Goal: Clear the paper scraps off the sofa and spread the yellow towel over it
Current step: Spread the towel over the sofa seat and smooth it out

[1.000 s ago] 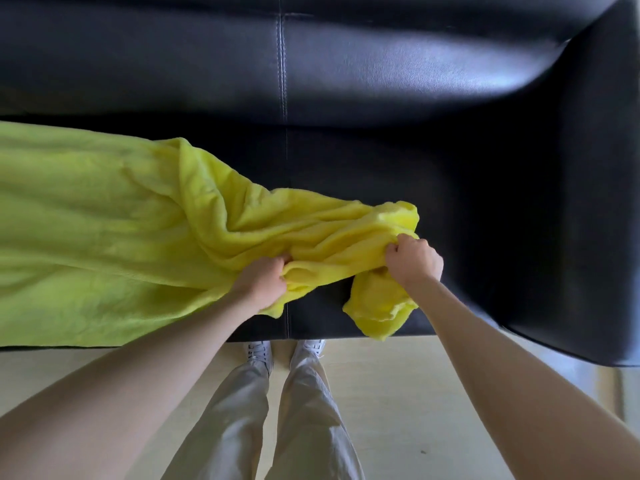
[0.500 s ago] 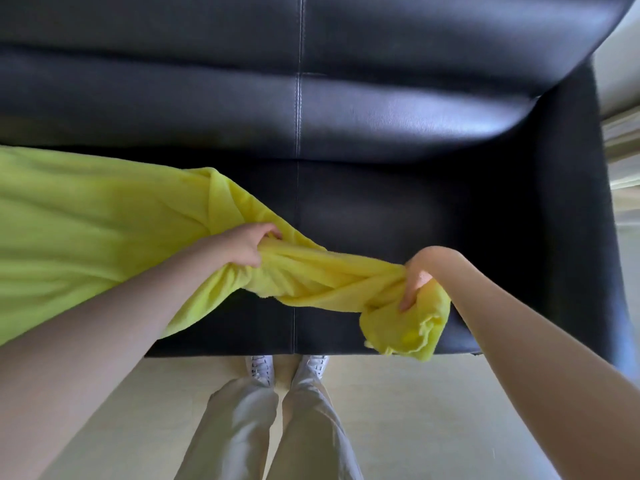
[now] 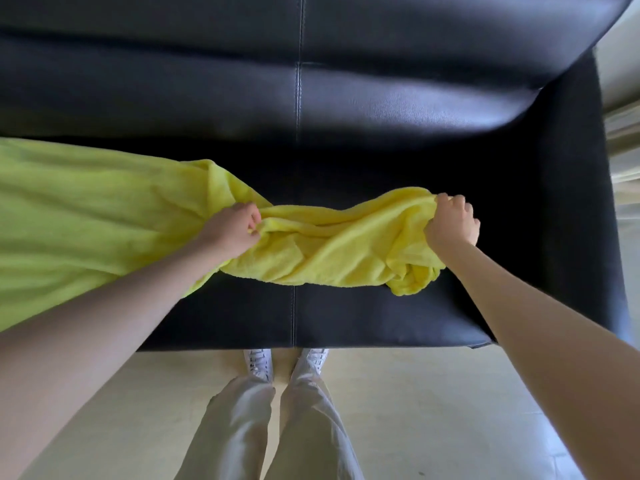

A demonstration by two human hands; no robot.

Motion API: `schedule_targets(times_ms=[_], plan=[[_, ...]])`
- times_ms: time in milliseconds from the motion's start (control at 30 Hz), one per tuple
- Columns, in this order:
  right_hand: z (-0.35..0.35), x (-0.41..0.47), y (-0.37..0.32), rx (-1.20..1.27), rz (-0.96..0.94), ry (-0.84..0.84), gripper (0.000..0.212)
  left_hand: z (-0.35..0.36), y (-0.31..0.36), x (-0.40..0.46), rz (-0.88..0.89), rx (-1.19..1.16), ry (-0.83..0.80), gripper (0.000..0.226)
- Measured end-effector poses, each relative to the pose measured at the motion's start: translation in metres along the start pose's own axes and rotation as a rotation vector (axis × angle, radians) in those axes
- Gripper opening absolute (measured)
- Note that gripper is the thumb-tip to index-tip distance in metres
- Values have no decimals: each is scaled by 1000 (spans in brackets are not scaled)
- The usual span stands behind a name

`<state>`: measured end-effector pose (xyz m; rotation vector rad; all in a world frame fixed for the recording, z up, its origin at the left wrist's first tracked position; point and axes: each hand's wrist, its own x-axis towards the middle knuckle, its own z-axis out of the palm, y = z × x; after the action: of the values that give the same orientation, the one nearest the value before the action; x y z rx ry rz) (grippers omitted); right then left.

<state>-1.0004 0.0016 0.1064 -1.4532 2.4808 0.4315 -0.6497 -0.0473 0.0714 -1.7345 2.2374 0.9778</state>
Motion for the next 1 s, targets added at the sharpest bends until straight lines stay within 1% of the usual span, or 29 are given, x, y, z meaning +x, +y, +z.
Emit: schedule_targets(times_ms=[67, 100, 133, 167, 233, 267, 300, 333, 367, 433, 467, 500, 567, 600, 667, 733, 833, 900, 1000], plan=[[17, -10, -4, 0, 36, -182, 52, 24, 4, -7, -13, 26, -70, 21], [27, -15, -5, 10, 67, -287, 55, 37, 7, -10, -15, 39, -86, 21], [35, -21, -9, 50, 100, -390, 53, 48, 10, -12, -9, 61, -71, 22], [43, -26, -12, 130, 139, -494, 44, 58, 13, -14, 11, 98, -10, 26], [61, -34, -18, 399, 280, -666, 20, 75, 20, -15, 50, 174, 176, 38], [70, -38, -21, 541, 377, -725, 15, 80, 23, -14, 63, 179, 266, 45], [77, -40, -24, 665, 463, -738, 15, 82, 26, -10, 70, 166, 342, 50], [85, -41, -27, 763, 533, -707, 24, 82, 28, -6, 76, 152, 384, 53], [91, -41, -28, 820, 595, -634, 39, 82, 29, 1, 83, 150, 390, 55], [99, -39, -28, 922, 708, -417, 69, 79, 27, 15, 107, 211, 332, 54], [101, -35, -27, 1009, 762, -327, 76, 78, 26, 22, 121, 261, 284, 51], [102, -30, -24, 1082, 794, -247, 76, 77, 25, 29, 133, 306, 244, 46], [102, -21, -19, 1128, 789, -153, 61, 74, 20, 38, 154, 349, 218, 27], [101, -16, -16, 1116, 768, -136, 50, 72, 19, 42, 160, 323, 228, 20], [95, -9, -11, 1072, 736, -131, 39, 68, 21, 46, 145, 162, 295, 18], [84, -1, -8, 1046, 724, -97, 35, 56, 31, 50, 45, -71, 405, 23], [61, 9, -7, 1112, 767, 77, 27, 27, 40, 68, -143, -320, 611, 30], [44, 15, -6, 1142, 809, 188, 33, 5, 36, 86, -246, -432, 713, 32], [27, 23, 0, 1152, 823, 268, 38, -25, 23, 111, -414, -531, 804, 35]])
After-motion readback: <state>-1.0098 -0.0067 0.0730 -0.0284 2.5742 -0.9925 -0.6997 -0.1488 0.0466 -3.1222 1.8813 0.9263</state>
